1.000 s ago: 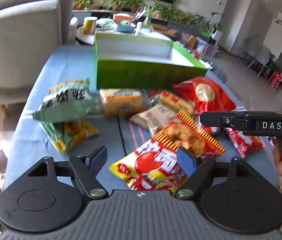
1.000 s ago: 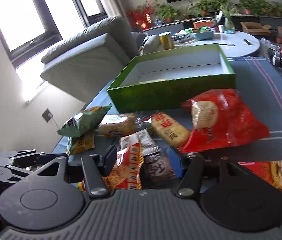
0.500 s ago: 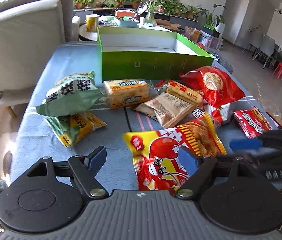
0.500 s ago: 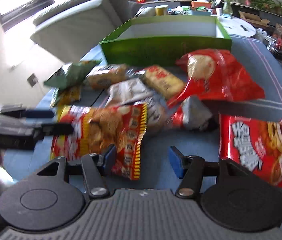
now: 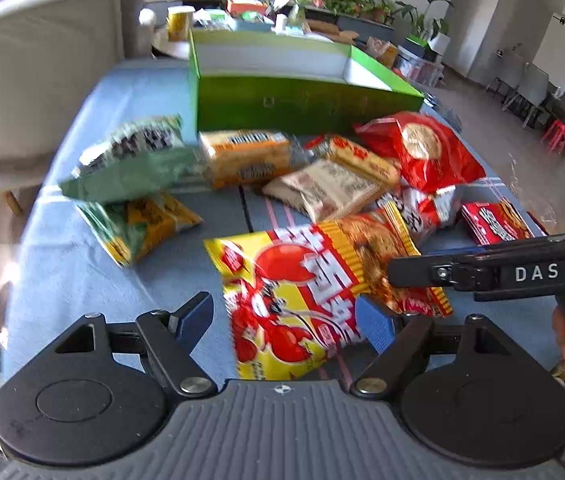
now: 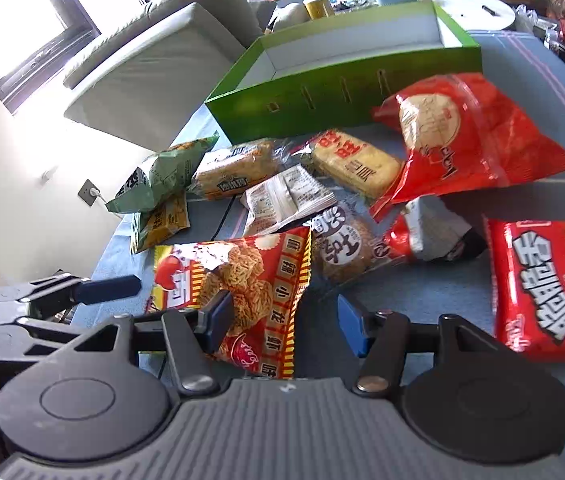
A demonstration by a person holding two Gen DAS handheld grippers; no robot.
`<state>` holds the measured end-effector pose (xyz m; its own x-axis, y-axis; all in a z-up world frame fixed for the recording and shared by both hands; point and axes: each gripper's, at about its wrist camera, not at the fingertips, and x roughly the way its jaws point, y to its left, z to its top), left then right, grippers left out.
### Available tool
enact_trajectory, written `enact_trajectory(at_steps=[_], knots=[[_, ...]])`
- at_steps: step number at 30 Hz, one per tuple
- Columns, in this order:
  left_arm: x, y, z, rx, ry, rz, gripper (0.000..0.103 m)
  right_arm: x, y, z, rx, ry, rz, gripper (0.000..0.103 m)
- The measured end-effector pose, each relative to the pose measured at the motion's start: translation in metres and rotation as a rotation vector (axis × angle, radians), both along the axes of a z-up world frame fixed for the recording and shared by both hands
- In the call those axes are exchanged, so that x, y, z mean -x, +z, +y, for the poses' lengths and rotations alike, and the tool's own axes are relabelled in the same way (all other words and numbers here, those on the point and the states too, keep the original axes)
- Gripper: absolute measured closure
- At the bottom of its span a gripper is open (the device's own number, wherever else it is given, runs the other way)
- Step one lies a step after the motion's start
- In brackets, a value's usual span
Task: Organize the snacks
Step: 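Grasp the red-yellow cracker bag with the left tool, then carry the cracker bag into the green box and release it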
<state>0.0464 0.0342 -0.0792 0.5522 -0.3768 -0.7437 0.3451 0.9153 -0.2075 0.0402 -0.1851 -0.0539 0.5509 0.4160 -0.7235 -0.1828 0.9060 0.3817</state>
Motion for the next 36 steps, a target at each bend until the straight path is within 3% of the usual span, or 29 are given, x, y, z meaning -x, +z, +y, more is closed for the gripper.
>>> enact_trajectory(at_steps=[5, 13, 19, 25, 36], knots=[[-0.004, -0.008, 0.000, 0.063, -0.019, 0.037, 0.027, -0.001, -0.003, 0.003, 0.005, 0.020, 0.015, 0.043], [0.001, -0.003, -0.007, 0.034, -0.037, -0.005, 0.034, -0.005, 0.000, 0.008, 0.006, 0.041, -0.002, 0.043], [0.014, 0.013, -0.017, -0.032, -0.063, -0.112, 0.049, 0.000, 0.004, 0.014, 0.007, 0.075, -0.028, 0.057], [0.025, 0.042, -0.024, -0.048, -0.089, -0.254, 0.049, 0.012, 0.032, 0.011, 0.013, 0.073, -0.138, 0.057], [-0.009, 0.066, -0.039, -0.004, -0.115, -0.333, 0.049, -0.010, 0.057, -0.007, -0.029, 0.010, -0.210, 0.057]])
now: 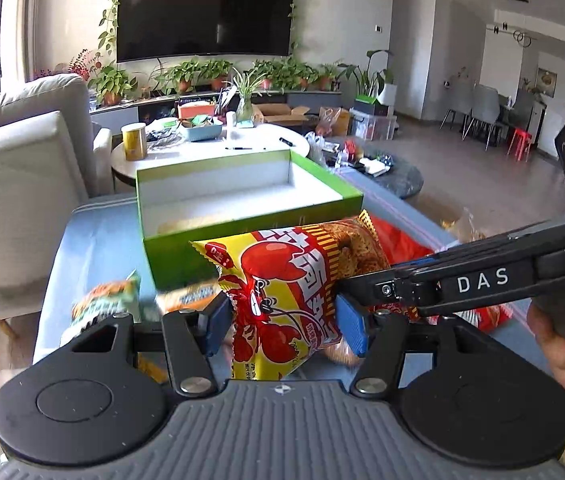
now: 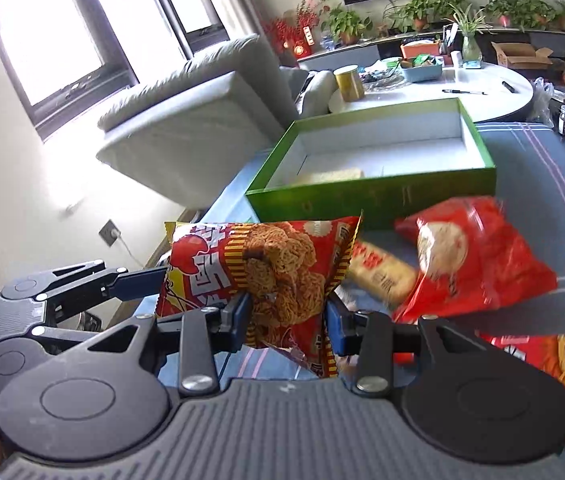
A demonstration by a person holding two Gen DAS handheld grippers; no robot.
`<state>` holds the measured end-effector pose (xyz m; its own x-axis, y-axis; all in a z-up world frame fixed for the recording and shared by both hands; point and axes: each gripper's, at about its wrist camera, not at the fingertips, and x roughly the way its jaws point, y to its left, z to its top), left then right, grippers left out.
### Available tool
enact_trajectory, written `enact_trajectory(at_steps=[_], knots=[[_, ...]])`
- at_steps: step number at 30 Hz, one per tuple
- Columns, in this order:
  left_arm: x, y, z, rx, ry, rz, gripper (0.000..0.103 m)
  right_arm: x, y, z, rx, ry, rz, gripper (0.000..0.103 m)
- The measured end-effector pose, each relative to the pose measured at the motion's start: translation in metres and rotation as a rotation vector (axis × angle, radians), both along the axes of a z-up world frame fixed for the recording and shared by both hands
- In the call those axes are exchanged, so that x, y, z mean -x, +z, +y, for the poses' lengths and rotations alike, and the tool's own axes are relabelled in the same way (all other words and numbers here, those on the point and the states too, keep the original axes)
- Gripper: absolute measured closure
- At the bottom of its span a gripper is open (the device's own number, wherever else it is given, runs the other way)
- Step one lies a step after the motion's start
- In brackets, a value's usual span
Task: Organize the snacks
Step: 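Carry the cracker bag into the green box and release it, then grasp the red bread bag beside the box with the left tool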
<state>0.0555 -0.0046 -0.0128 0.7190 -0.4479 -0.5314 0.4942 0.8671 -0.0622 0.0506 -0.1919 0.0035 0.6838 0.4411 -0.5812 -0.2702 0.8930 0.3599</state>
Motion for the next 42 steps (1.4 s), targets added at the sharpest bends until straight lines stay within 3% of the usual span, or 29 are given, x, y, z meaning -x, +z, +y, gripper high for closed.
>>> enact_trajectory(at_steps=[12, 25, 30, 35, 42], knots=[[-0.086, 0.030, -0.040, 0.050, -0.010, -0.069, 0.049, -0.065, 0.029, -0.030, -0.013, -0.064, -0.088, 0.057], [-0.190, -0.001, -0.075, 0.118, 0.033, 0.082, 0.050, -0.151, 0.007, -0.066, -0.021, -0.131, -0.022, 0.057], [-0.207, -0.019, -0.085, 0.099, 0.035, 0.133, 0.050, -0.167, -0.008, -0.074, -0.011, -0.147, 0.017, 0.057], [-0.215, -0.032, -0.079, 0.121, 0.063, 0.265, 0.048, -0.167, -0.016, -0.083, 0.016, -0.228, 0.028, 0.052], [-0.190, -0.004, -0.059, 0.113, 0.099, 0.164, 0.039, -0.149, -0.004, -0.089, 0.000, -0.233, 0.005, 0.052]])
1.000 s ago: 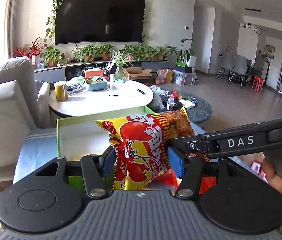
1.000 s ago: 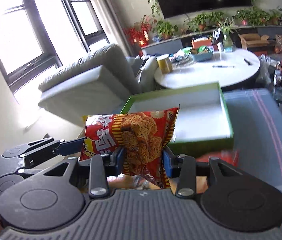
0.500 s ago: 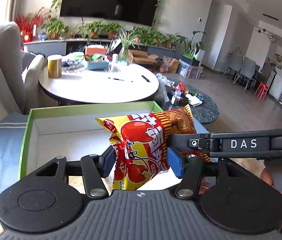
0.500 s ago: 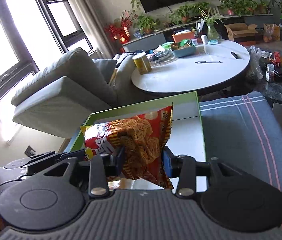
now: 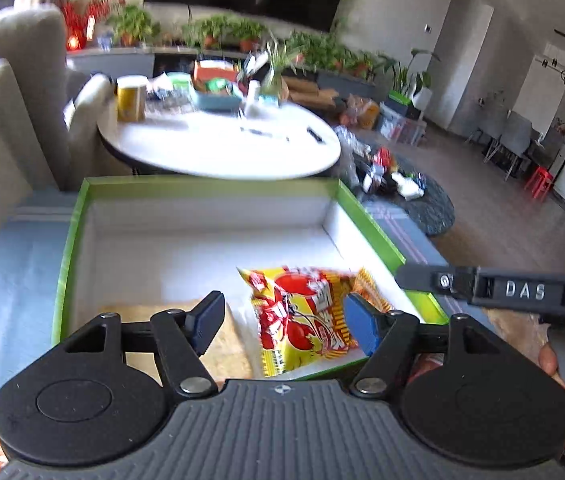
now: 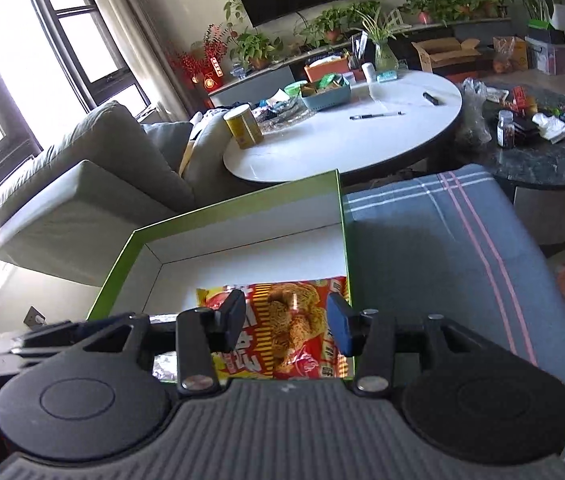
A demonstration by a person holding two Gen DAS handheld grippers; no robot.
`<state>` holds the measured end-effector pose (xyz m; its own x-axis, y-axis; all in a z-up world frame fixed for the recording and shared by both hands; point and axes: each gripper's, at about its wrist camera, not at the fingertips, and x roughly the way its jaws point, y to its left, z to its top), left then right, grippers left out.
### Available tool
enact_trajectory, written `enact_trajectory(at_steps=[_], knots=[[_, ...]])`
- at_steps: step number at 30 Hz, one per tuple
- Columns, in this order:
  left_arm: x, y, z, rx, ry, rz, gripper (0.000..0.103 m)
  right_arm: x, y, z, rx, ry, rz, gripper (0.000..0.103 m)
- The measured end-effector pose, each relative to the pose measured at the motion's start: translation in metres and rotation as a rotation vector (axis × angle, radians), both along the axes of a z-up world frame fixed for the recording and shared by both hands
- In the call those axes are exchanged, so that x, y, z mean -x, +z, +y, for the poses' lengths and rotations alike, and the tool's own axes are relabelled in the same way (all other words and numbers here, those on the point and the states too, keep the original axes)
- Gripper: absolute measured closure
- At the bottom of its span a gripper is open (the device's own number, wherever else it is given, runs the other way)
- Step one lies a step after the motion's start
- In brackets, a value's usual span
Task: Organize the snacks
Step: 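Grasp the red bread bag beside the box with the left tool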
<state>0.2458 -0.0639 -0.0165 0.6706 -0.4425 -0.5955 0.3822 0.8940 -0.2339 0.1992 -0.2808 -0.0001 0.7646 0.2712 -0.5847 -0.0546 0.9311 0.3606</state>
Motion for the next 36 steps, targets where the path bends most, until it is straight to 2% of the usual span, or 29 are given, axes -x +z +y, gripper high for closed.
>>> enact_trajectory(at_steps=[5, 10, 14, 20, 24, 28, 30, 34, 36], knots=[[0.024, 0.019, 0.007, 0.020, -0.021, -0.048, 0.037, 0.012, 0.012, 0.004, 0.020, 0.015, -0.015, 0.050], [0.047, 0.018, 0.005, 0.017, -0.053, -0.060, 0.037, 0.028, 0.009, 0.001, 0.030, 0.000, 0.008, 0.048], [0.057, 0.007, 0.004, 0.021, -0.064, -0.025, 0.037, 0.032, -0.002, -0.003, 0.034, -0.019, 0.056, 0.044], [0.064, -0.021, -0.014, 0.011, -0.095, 0.071, 0.037, 0.032, -0.026, -0.009, 0.041, -0.071, 0.158, 0.042], [0.063, -0.035, -0.035, -0.018, -0.128, 0.096, 0.037, 0.034, -0.034, -0.015, 0.022, -0.067, 0.175, 0.039], [0.061, -0.044, -0.047, -0.020, -0.145, 0.124, 0.037, 0.032, -0.045, -0.017, 0.016, -0.061, 0.229, 0.039], [0.059, -0.049, -0.051, -0.020, -0.151, 0.140, 0.037, 0.038, -0.050, -0.022, -0.022, -0.057, 0.223, 0.039], [0.057, -0.055, -0.058, -0.011, -0.163, 0.173, 0.036, 0.044, -0.056, -0.037, -0.138, -0.040, 0.274, 0.039], [0.058, -0.056, -0.062, -0.017, -0.171, 0.177, 0.036, 0.047, -0.056, -0.039, -0.156, -0.037, 0.281, 0.039]])
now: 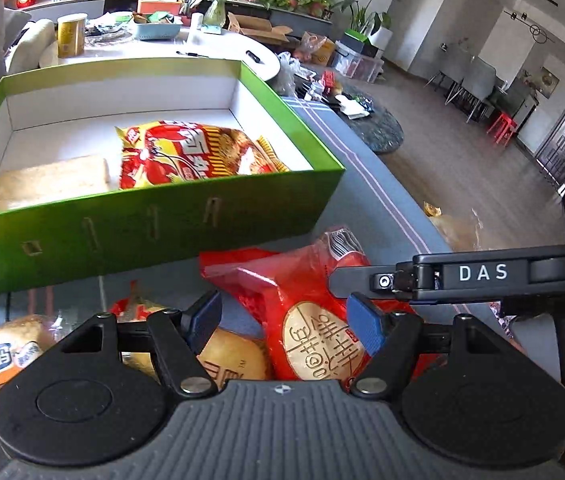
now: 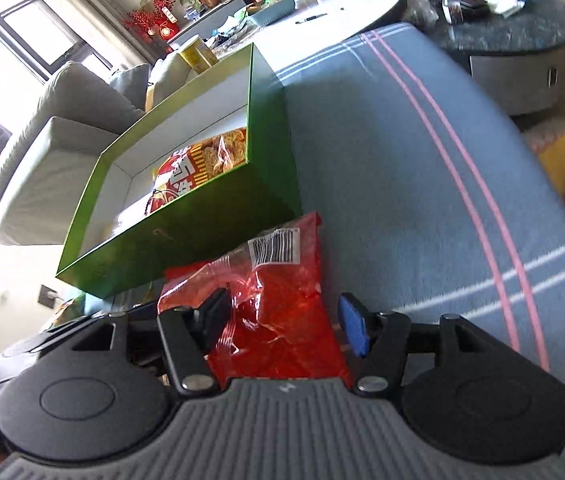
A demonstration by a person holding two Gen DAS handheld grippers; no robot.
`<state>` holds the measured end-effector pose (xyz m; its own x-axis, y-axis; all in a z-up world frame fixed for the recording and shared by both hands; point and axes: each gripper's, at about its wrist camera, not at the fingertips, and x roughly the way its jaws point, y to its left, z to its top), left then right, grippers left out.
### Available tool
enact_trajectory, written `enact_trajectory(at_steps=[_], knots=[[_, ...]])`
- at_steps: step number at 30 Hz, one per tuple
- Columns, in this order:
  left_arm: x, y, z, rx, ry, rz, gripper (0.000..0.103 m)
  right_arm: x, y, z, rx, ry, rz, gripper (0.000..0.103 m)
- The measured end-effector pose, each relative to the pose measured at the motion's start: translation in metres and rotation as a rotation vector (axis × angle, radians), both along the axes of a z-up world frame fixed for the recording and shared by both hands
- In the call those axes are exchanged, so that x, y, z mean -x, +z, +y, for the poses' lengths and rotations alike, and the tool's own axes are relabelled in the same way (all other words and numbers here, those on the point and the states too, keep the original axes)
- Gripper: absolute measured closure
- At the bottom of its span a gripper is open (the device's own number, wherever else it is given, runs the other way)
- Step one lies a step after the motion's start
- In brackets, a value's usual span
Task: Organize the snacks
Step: 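Grasp the red bread bag beside the box with the left tool, then lift the red bread bag over the green box and drop it inside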
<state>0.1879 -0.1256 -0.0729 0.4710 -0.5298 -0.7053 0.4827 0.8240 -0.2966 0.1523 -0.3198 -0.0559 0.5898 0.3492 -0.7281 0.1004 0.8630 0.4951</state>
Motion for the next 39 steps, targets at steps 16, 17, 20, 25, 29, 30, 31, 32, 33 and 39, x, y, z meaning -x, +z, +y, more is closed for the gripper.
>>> enact_trajectory(at_steps=[16, 17, 20, 25, 29, 30, 31, 32, 33, 39], knots=[[0.006, -0.002, -0.008, 0.018, -0.052, 0.008, 0.030, -0.002, -0.001, -0.001, -0.052, -0.002, 0.023, 0.025], [0.006, -0.003, -0.012, 0.014, -0.071, 0.017, 0.030, -0.003, 0.000, 0.002, -0.036, 0.006, 0.021, 0.024], [0.011, -0.005, -0.025, -0.028, -0.091, -0.023, 0.028, -0.005, 0.000, 0.013, -0.027, 0.044, 0.019, 0.030], [0.020, 0.008, -0.015, 0.009, -0.099, -0.036, 0.040, 0.010, 0.013, 0.025, 0.037, 0.058, -0.037, 0.044], [0.033, 0.025, -0.003, 0.043, -0.090, -0.083, 0.040, 0.026, 0.030, 0.036, 0.075, 0.067, -0.106, 0.046], [0.038, 0.031, -0.001, 0.046, -0.090, -0.108, 0.040, 0.030, 0.035, 0.038, 0.080, 0.066, -0.125, 0.046], [0.045, 0.037, 0.003, 0.047, -0.090, -0.133, 0.040, 0.033, 0.040, 0.041, 0.085, 0.068, -0.144, 0.046], [0.050, 0.042, 0.005, 0.049, -0.091, -0.156, 0.040, 0.035, 0.046, 0.044, 0.088, 0.072, -0.161, 0.046], [0.055, 0.048, 0.008, 0.052, -0.092, -0.178, 0.040, 0.039, 0.052, 0.046, 0.088, 0.075, -0.178, 0.046], [0.073, 0.079, 0.026, 0.067, -0.078, -0.259, 0.040, 0.055, 0.078, 0.059, 0.077, 0.098, -0.262, 0.046]])
